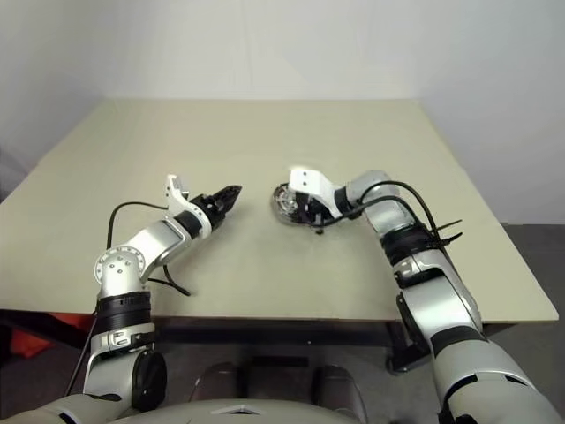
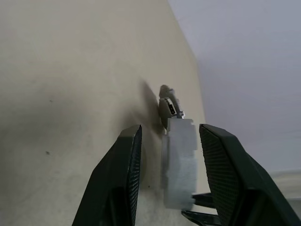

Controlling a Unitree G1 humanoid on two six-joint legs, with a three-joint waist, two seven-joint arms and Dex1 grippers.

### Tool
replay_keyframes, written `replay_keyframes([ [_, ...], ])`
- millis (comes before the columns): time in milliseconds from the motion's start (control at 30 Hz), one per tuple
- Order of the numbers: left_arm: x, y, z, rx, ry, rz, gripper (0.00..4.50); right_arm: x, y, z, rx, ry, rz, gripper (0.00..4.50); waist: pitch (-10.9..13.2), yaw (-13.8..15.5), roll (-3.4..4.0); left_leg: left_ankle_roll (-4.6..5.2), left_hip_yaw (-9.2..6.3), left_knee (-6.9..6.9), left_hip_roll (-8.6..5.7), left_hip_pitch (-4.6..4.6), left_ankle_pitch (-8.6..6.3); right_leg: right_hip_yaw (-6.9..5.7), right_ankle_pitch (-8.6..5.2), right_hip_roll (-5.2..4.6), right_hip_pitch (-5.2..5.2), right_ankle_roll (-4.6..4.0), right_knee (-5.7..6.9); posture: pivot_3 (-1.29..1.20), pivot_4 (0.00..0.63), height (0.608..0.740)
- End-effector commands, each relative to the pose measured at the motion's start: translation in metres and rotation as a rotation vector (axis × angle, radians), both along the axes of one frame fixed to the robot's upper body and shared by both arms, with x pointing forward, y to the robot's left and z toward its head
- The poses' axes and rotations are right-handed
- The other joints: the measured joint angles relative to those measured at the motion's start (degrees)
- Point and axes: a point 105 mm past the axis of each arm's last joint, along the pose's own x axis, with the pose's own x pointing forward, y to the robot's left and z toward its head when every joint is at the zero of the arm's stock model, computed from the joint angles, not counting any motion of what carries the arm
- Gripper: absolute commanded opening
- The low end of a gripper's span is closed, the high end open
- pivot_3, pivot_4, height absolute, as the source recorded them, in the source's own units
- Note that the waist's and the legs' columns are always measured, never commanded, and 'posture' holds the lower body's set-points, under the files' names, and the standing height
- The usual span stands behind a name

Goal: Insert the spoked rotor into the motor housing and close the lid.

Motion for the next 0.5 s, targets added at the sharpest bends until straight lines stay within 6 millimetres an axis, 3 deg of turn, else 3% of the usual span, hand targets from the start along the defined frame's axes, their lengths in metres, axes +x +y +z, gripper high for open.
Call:
replay_keyframes([
  [33,0.001,0.008,0.012,0.004,-0.048,0.030,2.05,-0.009,0.012,0.021,0.086,0.091,-0.056,0.00,0.0,0.6,0.01,0.01,0.01,0.00,0.03,-0.01,0.00,0.00,-0.02,0.03,-0.02,-0.02,0.00,0.00,0.000,0.740],
  [233,-0.001,0.019,0.013,0.016,-0.050,0.062,2.05,-0.033,0.022,0.019,0.092,0.344,-0.154,0.00,0.0,1.9,0.03,-0.26,0.01,-0.02,0.07,0.06,-0.06,0.00,-0.05,0.05,0.01,0.01,0.02,0.00,0.000,0.740],
  [500,-0.004,0.025,0.014,0.022,-0.054,0.089,2.05,-0.039,0.048,0.028,0.136,0.637,-0.352,0.00,0.0,2.2,0.04,-0.66,-0.04,-0.15,0.10,0.48,0.16,0.04,-0.29,0.10,0.28,0.45,0.08,0.00,0.000,0.740],
])
